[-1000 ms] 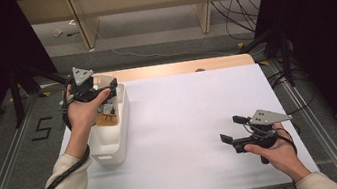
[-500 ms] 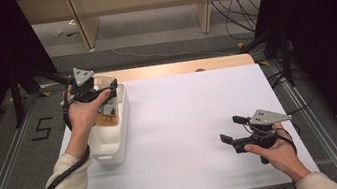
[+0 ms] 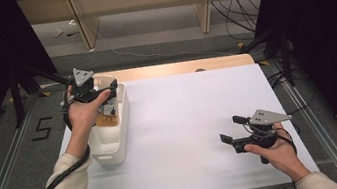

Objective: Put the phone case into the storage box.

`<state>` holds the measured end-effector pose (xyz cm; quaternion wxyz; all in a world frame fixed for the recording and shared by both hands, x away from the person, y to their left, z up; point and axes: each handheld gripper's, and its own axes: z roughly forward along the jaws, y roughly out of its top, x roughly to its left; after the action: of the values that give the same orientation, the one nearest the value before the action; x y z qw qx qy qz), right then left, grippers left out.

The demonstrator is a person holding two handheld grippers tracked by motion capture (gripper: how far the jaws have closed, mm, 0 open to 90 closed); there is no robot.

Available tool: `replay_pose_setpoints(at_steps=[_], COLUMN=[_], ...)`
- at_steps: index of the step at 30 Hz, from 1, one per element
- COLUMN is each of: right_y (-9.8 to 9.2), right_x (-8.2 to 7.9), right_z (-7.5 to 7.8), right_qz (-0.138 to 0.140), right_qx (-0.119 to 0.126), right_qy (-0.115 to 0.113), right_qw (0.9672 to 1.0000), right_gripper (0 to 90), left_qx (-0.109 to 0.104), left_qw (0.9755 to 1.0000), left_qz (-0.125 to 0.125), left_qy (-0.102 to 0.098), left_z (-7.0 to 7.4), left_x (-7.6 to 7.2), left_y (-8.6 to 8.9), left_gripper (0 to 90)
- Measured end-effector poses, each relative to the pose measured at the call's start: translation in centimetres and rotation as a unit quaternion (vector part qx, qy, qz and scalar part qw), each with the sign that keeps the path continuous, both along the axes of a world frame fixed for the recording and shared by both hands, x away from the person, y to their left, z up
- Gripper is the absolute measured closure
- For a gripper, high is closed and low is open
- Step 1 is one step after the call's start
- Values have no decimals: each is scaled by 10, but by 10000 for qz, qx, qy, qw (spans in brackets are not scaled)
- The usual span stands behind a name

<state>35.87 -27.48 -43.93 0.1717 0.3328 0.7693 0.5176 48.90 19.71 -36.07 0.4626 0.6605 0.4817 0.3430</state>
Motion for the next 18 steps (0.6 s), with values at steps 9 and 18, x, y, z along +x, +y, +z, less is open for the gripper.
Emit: replay_pose_setpoints(at_steps=[9, 18], right_y=[0, 0], right_x=[0, 0], right_z=[0, 0], right_qz=[2, 18], right_qx=[-1, 10], right_qy=[0, -10], right_qw=[10000, 10000], right_gripper=[158, 158], left_qx=[-2, 2], left_qw=[10000, 9999], left_qz=[16, 17], left_qy=[38, 116], left_z=[-4, -7], left_x=[2, 4], left_y=[-1, 0], left_gripper=[111, 111])
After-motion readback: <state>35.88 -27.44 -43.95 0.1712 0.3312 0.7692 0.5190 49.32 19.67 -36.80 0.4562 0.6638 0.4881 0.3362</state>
